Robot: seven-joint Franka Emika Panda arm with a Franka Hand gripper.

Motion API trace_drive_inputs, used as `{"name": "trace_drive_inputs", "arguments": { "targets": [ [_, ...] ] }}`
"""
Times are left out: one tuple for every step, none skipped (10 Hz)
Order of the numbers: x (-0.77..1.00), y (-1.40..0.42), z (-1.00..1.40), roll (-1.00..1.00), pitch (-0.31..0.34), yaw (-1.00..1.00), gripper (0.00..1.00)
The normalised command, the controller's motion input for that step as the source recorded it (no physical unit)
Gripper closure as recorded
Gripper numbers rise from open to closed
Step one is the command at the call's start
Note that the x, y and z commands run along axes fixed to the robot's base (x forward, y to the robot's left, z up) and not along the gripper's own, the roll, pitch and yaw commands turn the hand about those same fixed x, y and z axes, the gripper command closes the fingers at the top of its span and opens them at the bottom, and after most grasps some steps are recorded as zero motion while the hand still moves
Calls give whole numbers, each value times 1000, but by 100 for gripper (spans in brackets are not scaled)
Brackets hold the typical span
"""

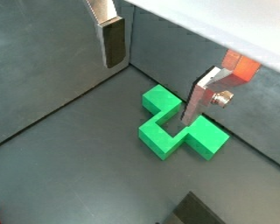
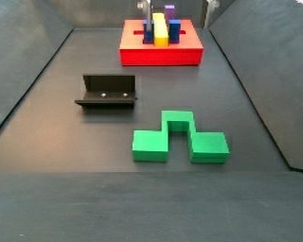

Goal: Pick up the green object. Move up. Place the green object on the fixture. Regrasp the green object. Move to above the board. Insert the green object.
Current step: Pick up the green object.

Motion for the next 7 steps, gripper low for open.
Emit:
{"name": "trace_drive_inputs", "arguments": {
  "targets": [
    [-123,6,-143,-26,0,-134,0],
    [129,323,0,-13,0,-520,0],
    [257,411,0,-9,0,-597,0],
    [14,483,0,0,29,-514,0],
    [51,446,0,0,34,-437,0],
    [31,294,-206,0,0,-226,0],
    [6,323,-566,0,-83,49,0]
  ]
}}
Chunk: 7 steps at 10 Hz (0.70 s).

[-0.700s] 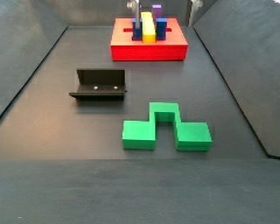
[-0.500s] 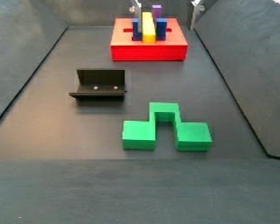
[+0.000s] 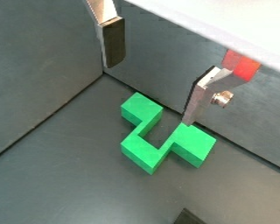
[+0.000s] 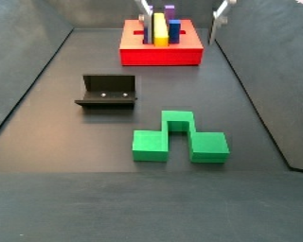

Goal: Pick up the green object. Move up. Place the green object on the fixture. Regrasp the green object. Move to above the board. Insert the green object.
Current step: Pick up the green object.

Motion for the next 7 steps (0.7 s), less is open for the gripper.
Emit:
{"name": "trace_drive_inputs", "arguments": {
  "targets": [
    [129,237,-643,16,-90,286,0],
    [220,266,-606,0,-74,371,0],
    [237,240,-606,0,-76,337,0],
    [300,197,-531,0,-49,283,0],
    [303,151,-534,4,-44,240,0],
    [203,3,-477,0,-33,86,0],
    [0,0,-457,0,-49,0,0]
  ]
}}
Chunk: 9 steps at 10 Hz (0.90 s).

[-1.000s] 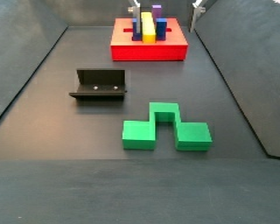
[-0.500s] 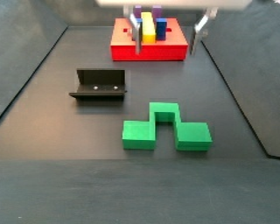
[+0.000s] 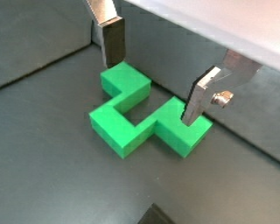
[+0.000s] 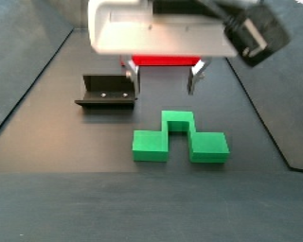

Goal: Pick up the green object. Move up. Place the green object on the fixture. Regrasp the green object. Move to above the board. Insert the green object.
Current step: Pick up the green object.

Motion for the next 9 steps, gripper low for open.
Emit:
{"name": "trace_drive_inputs", "arguments": {
  "targets": [
    [-103,0,-471,-26,-71,0,0],
    [-329,-14,-391,0,-31,0,0],
    [-343,-17,-389,0,-6,14,0],
    [-206,0,-360,10,-1,83,0],
    [-26,0,-337,0,-11,197,0],
    [0,0,-323,-16,-11,229,0],
    [0,-46,-294,-33,-20,229,0],
    [0,-94,-266,-43,-21,197,0],
    [-71,-106,-260,-26,-20,114,0]
  ]
}}
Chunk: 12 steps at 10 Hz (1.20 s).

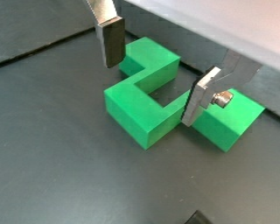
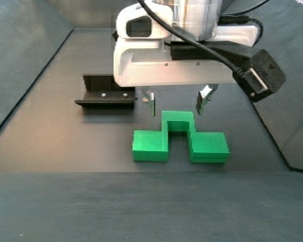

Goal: Pick up the green object. Move up. Place the green object on the fixture. Regrasp the green object. Move to above the board. Insert the green object.
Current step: Pick up the green object.

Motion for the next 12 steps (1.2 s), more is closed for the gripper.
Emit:
{"name": "trace_drive_inputs", "arguments": {
  "targets": [
    [-251,-83,-186,-73,-19,0,0],
    [-269,-66,-151,-101,-51,-54,0],
    [-177,0,-97,-84,-63,-211,0],
    [-20,0,-171,6,0,-206,0],
    [0,0,-157,11,0,-289,0],
    [57,0,-111,13,0,-354,0],
    [0,0,-86,0,0,-254,0],
    [-46,0,-114,0,0,-120,0],
    [-29,0,-154,0,-10,-109,0],
    [0,0,-100,0,-10,-189,0],
    [0,3,-83,0,0,-223,0],
    [0,0,-54,0,0,-186,0]
  ]
}}
